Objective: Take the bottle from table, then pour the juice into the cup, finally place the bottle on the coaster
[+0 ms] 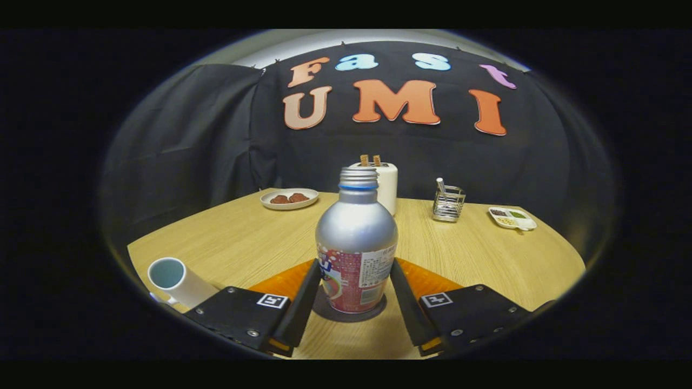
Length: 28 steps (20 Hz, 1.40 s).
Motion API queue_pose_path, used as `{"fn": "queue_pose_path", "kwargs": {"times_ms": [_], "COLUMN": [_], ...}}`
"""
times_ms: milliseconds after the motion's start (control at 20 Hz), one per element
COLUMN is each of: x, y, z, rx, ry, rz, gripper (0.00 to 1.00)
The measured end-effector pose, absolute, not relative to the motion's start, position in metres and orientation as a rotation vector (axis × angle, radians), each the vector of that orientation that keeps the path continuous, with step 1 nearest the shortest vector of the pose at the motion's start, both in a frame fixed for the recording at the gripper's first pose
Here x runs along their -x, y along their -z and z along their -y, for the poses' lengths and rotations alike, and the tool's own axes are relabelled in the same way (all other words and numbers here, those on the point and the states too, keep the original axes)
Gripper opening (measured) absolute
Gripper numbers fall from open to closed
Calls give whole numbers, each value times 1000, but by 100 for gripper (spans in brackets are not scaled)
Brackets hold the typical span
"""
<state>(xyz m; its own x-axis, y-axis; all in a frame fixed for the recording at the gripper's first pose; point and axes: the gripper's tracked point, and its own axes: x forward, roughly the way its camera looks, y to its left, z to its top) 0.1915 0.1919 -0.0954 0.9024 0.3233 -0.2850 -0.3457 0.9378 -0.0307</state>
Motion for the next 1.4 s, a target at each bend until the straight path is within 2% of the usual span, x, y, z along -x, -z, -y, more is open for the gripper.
{"fn": "queue_pose_path", "kwargs": {"times_ms": [600, 650, 850, 1400], "x": [-177, -173, -159, -98], "y": [103, 101, 86, 21], "z": [-194, -191, -182, -109], "rx": [131, 147, 122, 44], "ry": [-343, -338, -326, -224], "rz": [-264, -265, -255, -162], "gripper": [79, 80, 98, 98]}}
